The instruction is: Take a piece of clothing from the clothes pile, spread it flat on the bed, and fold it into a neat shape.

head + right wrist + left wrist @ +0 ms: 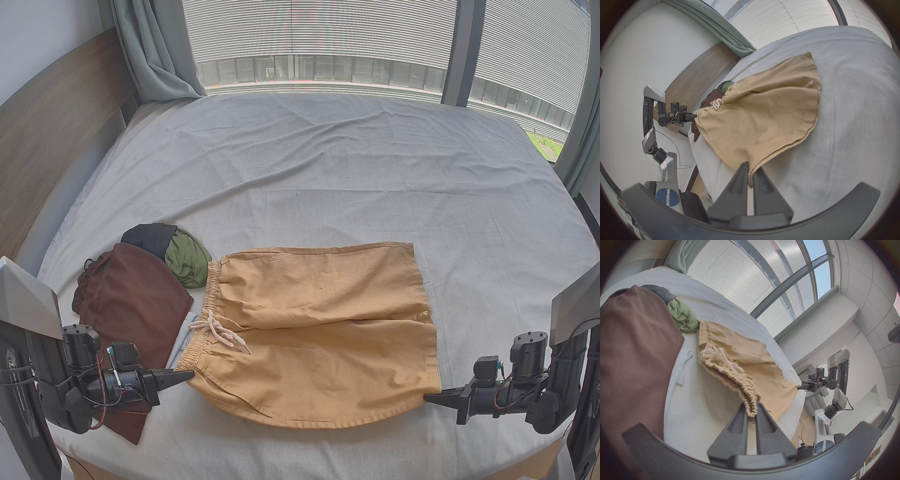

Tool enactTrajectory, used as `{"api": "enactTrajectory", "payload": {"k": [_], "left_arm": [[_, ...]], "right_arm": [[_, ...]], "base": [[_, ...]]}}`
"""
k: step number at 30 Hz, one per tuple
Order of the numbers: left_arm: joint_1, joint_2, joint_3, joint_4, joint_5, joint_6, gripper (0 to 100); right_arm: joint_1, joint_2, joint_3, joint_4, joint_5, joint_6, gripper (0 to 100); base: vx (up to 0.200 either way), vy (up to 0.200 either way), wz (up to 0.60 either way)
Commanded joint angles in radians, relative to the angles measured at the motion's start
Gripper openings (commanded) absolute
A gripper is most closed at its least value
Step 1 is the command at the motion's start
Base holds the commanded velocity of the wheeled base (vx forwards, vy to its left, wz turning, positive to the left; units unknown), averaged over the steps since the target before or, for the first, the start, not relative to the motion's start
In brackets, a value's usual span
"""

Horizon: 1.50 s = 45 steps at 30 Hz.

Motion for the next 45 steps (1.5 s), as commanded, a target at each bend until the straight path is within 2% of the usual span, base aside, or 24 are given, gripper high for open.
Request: {"api": "enactTrajectory", "payload": {"k": [1,4,19,23,26,34,45], "left_arm": [[-0.011,-0.066,-0.005,-0.001,0.000,-0.027,0],[-0.014,-0.087,-0.012,-0.001,0.000,-0.061,0],[-0.016,-0.109,-0.054,-0.001,0.006,-0.179,0],[-0.016,-0.109,-0.058,-0.001,0.014,-0.199,0],[-0.014,-0.109,-0.066,-0.001,0.017,-0.215,0],[-0.016,-0.109,-0.114,-0.001,0.072,-0.293,0],[-0.014,-0.109,-0.157,-0.001,0.120,-0.345,0]], "right_arm": [[-0.003,-0.083,0.017,0.001,0.003,0.019,0],[-0.001,-0.123,0.017,0.002,0.003,0.044,0],[0.013,-0.233,0.017,-0.001,0.004,0.050,0],[0.011,-0.273,0.014,-0.001,0.044,0.064,0],[0.013,-0.305,0.014,-0.001,0.046,0.090,0],[0.022,-0.359,0.014,0.001,0.046,0.096,0],[0.030,-0.408,0.014,0.001,0.046,0.098,0]], "base": [[0.000,0.000,0.00],[0.000,0.000,0.00],[0.000,0.000,0.00],[0.000,0.000,0.00],[0.000,0.000,0.00],[0.000,0.000,0.00],[0.000,0.000,0.00]]}}
